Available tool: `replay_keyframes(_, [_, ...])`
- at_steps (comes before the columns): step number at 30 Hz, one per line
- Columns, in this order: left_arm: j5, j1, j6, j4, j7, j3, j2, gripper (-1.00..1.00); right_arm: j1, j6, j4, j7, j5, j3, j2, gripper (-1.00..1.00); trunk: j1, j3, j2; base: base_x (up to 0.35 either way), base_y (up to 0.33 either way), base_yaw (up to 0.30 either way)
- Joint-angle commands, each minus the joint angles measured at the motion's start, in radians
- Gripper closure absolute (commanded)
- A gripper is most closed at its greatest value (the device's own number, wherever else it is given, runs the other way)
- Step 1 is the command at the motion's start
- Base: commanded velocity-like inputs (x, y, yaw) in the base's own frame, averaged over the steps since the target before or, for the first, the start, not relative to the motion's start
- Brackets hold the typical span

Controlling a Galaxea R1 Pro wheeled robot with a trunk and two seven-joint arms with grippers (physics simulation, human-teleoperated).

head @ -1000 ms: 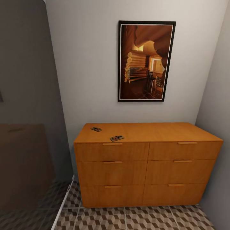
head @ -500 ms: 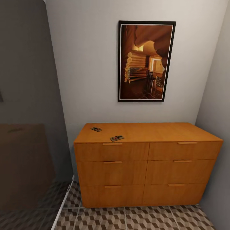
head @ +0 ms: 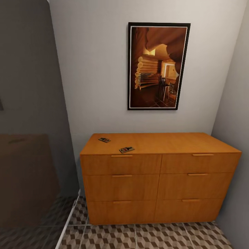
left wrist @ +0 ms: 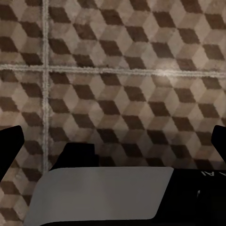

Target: Take the four mousetraps from the cabinet in the bathroom and place them on the bathroom floor. Make sure all four end up on the same floor surface, and ensure that at least two of them are either under or directly next to the same bathroom sink.

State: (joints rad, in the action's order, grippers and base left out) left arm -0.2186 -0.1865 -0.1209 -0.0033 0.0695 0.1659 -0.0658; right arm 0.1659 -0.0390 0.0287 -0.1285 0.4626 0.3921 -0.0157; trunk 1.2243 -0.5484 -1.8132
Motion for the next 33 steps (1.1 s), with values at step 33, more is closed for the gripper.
replay_keyframes(33, [0.002, -0.002, 0.379, -0.667, 0.009, 0.010, 0.123, -1.00, 0.009, 0.312, -0.594, -0.002, 0.015, 0.008, -0.011, -1.00, 0.000, -0.001, -0.001, 0.000, 0.000, 0.000])
